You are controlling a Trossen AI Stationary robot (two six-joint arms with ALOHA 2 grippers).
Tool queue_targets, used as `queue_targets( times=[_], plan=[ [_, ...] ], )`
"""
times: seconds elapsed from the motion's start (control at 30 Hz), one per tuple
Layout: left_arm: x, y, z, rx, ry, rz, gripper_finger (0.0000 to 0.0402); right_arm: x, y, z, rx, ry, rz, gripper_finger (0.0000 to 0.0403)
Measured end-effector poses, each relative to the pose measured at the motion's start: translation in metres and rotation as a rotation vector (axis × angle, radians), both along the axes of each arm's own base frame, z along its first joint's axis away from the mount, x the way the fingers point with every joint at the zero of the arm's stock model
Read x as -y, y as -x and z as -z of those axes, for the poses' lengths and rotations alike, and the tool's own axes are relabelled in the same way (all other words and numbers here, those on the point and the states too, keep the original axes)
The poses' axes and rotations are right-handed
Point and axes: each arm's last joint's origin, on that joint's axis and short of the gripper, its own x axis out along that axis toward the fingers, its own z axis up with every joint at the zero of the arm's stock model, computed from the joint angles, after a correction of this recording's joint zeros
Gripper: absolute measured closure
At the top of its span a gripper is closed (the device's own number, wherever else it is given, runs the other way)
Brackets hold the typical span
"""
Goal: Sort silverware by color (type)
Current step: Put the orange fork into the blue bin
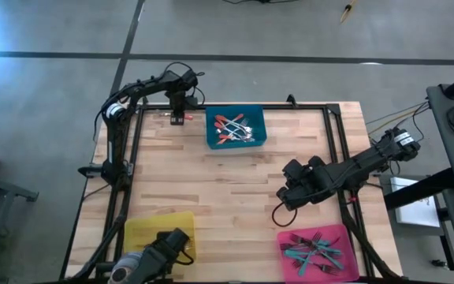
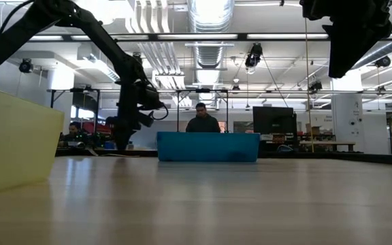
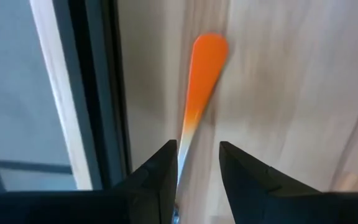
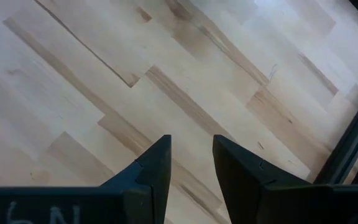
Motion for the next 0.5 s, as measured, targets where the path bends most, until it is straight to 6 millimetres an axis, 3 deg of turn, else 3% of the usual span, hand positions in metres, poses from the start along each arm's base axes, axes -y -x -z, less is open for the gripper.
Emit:
queue_targets(
  times=[0.5],
  plan=[
    [-0.0064,0.0073,-0.0044,0.078,0.054,-0.100,0.0300,-0.0004,-0.0011,0.0000,0.015,-0.006,0.007,0.0291]
  ],
)
